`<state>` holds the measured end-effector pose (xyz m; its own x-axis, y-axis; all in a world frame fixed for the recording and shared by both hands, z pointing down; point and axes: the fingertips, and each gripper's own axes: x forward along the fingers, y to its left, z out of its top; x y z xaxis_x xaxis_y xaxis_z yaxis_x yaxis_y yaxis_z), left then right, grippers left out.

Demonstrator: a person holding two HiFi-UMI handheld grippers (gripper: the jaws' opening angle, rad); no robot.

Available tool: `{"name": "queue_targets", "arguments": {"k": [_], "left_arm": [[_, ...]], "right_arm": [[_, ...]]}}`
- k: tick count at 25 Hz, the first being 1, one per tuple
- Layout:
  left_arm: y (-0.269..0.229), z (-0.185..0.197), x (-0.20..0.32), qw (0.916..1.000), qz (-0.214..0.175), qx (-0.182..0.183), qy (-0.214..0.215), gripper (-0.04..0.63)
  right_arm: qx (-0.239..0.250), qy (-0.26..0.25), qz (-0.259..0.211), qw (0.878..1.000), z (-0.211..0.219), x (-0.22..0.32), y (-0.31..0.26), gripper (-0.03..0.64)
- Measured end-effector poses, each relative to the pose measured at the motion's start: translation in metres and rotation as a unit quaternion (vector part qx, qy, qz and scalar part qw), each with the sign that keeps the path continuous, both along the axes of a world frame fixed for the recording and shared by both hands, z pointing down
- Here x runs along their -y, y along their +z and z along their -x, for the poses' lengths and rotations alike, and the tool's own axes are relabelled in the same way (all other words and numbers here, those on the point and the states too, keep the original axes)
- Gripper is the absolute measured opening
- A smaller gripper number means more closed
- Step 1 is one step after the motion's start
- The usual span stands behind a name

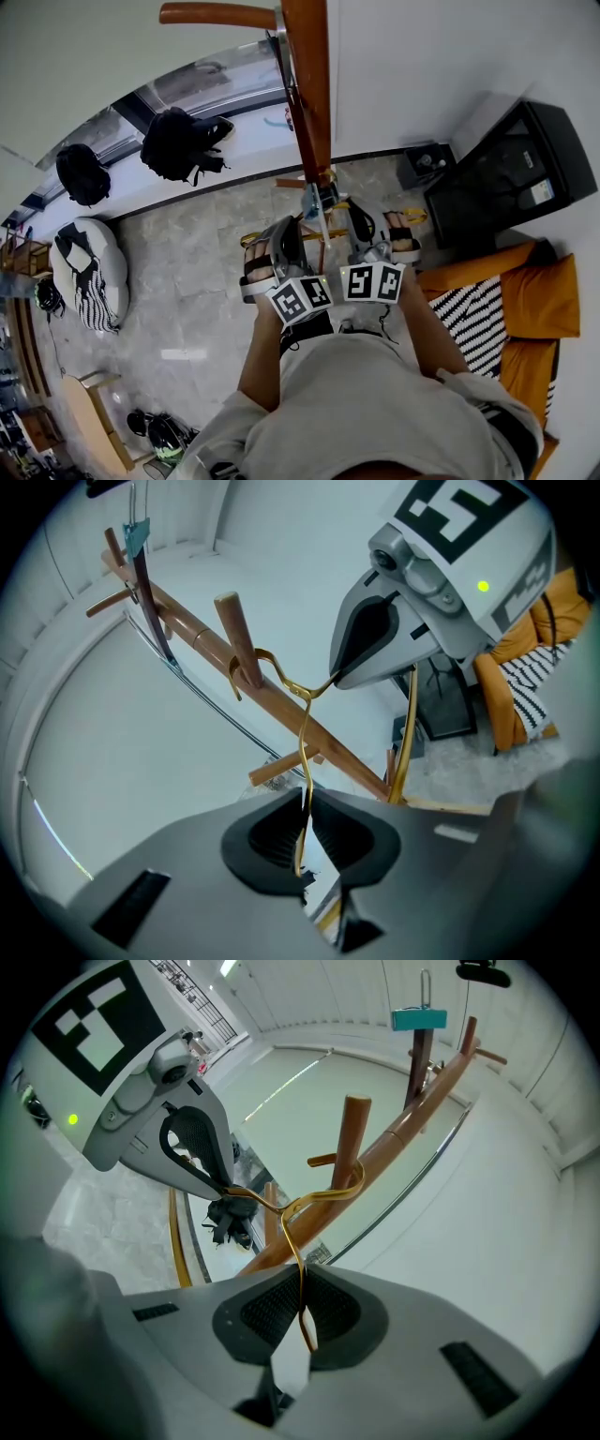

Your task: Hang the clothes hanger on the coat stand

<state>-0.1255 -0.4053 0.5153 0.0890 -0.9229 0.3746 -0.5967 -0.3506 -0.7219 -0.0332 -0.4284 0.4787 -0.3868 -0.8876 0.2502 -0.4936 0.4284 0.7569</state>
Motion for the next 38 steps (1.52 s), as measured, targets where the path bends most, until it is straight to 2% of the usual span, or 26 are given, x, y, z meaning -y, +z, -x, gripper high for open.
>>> {"name": "queue_targets", "arguments": {"k": [22,32,38], "left_arm": [[0.01,0.0,0.007,0.9999,0.01,-0.01,-0.006,0.031],[0.009,0.004,0.009,0.9992,-0.004,-0.039,-0.009,0.034],[0.003,0.01,0.009,0.9986,-0.017,-0.044,-0.024,0.048]], "right_arm": [[-0.01,0.005,0.005,1.0,0.0,0.008,0.014,0.014],[-0.001,0.008,-0.001,1.0,0.002,0.007,0.013,0.015],[0.022,0.017,0.005,1.0,-0.002,0.007,0.008,0.109]]}}
